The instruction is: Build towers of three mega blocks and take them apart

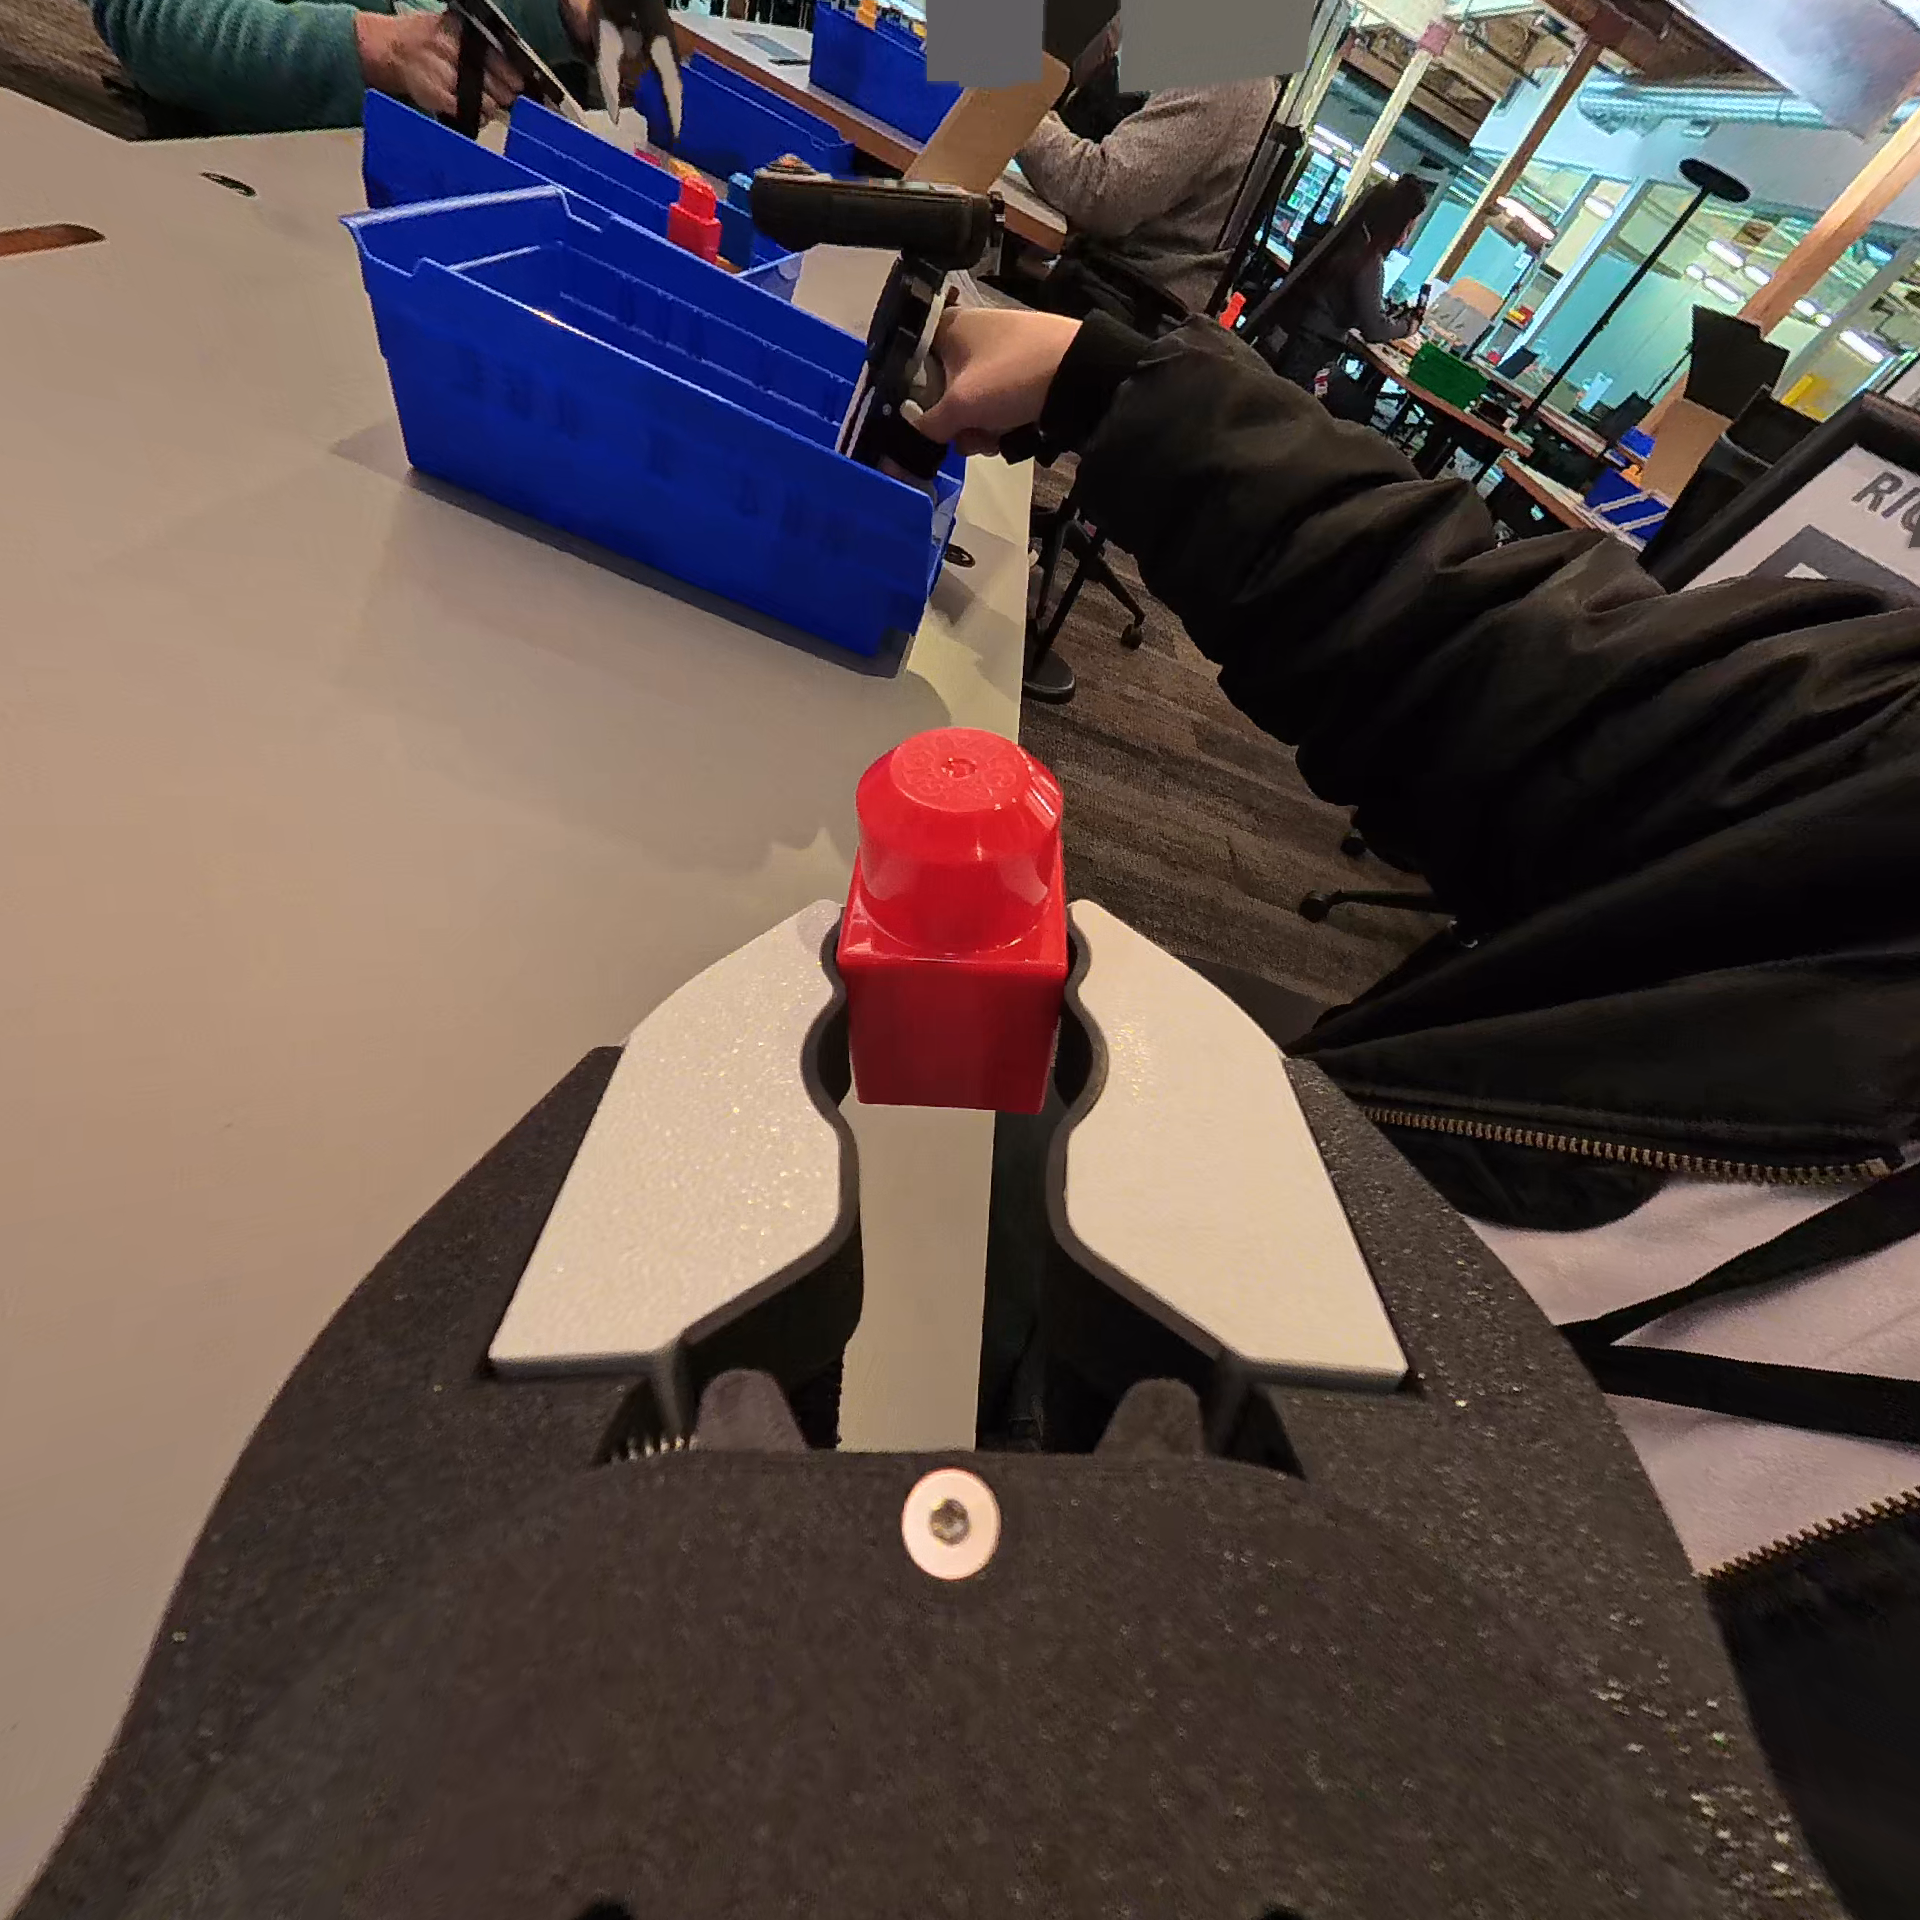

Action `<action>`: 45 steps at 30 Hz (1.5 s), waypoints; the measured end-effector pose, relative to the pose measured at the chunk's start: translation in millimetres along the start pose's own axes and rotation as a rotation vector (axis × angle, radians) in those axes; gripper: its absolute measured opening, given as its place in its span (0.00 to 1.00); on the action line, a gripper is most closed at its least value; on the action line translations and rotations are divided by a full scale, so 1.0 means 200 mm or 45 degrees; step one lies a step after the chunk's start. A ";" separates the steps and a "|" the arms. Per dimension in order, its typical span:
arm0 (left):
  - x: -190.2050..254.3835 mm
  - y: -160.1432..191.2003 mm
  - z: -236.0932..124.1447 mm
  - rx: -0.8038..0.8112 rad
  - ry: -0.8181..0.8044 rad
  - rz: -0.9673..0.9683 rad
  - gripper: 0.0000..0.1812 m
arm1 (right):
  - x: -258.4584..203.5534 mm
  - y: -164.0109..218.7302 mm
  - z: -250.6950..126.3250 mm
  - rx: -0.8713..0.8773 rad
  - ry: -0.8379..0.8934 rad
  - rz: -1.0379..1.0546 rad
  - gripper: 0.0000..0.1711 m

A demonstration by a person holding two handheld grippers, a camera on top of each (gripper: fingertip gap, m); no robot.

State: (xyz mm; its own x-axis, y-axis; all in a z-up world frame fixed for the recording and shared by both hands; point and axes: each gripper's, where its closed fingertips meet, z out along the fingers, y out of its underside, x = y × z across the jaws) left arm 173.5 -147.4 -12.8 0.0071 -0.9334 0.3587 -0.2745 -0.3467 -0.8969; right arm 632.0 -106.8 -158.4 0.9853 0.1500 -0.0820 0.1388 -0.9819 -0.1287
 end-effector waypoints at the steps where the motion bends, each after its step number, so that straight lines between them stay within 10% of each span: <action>1: 0.00 0.00 0.00 0.004 -0.001 0.004 0.20 | -0.01 -0.01 0.00 0.011 -0.014 0.000 0.22; 10: 0.00 -0.01 -0.02 0.014 -0.014 0.012 0.20 | -0.10 -0.17 -0.45 0.430 0.179 -0.139 0.27; 13: -0.01 -0.05 0.02 0.024 0.011 0.004 0.20 | -0.50 -0.32 -0.80 0.798 0.059 -0.344 0.28; 17: 0.04 -0.14 0.12 0.072 0.122 -0.013 0.20 | -1.40 -0.31 -1.03 1.091 -0.683 -0.732 0.30; 22: 0.11 -0.17 0.20 0.046 0.193 -0.005 0.20 | -2.03 -0.25 -0.93 1.133 -1.013 -0.963 0.29; 29: 0.14 -0.17 0.20 0.006 0.176 0.043 0.20 | -2.29 -0.25 -0.79 0.997 -1.161 -1.019 0.22; 39: 0.15 -0.12 0.20 0.025 0.170 0.050 0.26 | -2.07 -0.26 -0.90 1.100 -1.098 -0.942 0.16; 45: 0.09 0.00 0.05 0.037 0.097 -0.001 0.23 | -0.50 -0.35 -0.78 0.755 0.052 -0.344 0.16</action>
State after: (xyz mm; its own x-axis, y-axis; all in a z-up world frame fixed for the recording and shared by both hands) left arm 182.6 -165.3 -8.5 -0.0664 -0.9237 0.3773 -0.2468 -0.3512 -0.9032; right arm 538.5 -70.4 13.5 0.9282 0.3664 0.0656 0.3146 -0.6783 -0.6640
